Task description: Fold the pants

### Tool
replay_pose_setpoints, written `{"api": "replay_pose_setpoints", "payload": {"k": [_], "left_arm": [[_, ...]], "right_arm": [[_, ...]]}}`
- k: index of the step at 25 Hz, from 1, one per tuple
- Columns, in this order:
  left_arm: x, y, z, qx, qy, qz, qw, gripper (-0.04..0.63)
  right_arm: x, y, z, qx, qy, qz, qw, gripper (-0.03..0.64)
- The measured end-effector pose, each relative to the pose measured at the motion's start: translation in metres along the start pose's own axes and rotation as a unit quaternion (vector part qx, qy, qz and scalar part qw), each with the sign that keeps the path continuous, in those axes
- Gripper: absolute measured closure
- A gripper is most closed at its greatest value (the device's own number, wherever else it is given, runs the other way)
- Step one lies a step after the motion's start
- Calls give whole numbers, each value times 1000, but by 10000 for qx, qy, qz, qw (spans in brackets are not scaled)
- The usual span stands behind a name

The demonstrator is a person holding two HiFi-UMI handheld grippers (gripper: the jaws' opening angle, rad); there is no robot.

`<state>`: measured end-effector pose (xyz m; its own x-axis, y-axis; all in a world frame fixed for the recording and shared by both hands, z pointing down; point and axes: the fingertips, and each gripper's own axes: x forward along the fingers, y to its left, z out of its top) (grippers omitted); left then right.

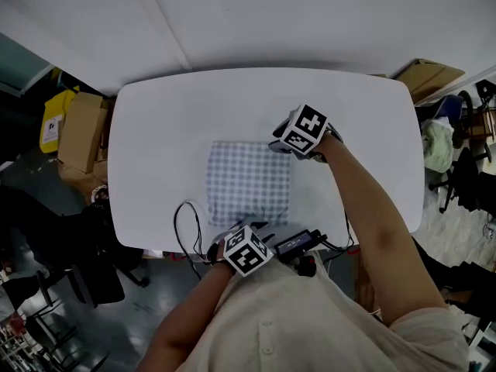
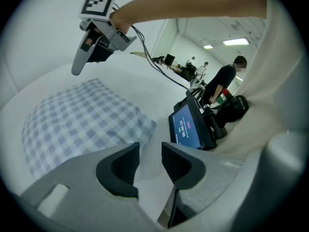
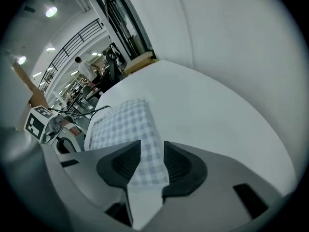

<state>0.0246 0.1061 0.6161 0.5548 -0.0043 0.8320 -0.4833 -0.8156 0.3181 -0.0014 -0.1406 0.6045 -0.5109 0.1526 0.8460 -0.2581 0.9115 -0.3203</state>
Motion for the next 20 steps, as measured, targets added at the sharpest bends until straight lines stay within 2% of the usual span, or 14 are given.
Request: {"api": "replay_pose_setpoints", "payload": {"k": [5,9,11,15,18,20], "left_arm": [[-32,3,10,-389,-597,2,9975,465],[-62,13,18,-742,-1144,86,9906,468],[-76,28,19,-898,-1416,282,9854,471],[-107,67,16,-1174,-1880,929,9707,509],[-129,86,11,-1083,-1978,1328,9651,541],[-140,91,7,-1046,-2060,1449,9621,548]], "right_arm": [[-25,36,-10,-91,-646,-406,9970,468],[-38,76,-19,314,-1326,-549,9891,476],[-45,95,-25,589,-1667,-642,9822,505],[-54,134,-45,1073,-2242,-807,9652,540],[-61,160,-49,1320,-2671,-854,9507,577],[-64,175,-46,1397,-2878,-844,9437,584]]}}
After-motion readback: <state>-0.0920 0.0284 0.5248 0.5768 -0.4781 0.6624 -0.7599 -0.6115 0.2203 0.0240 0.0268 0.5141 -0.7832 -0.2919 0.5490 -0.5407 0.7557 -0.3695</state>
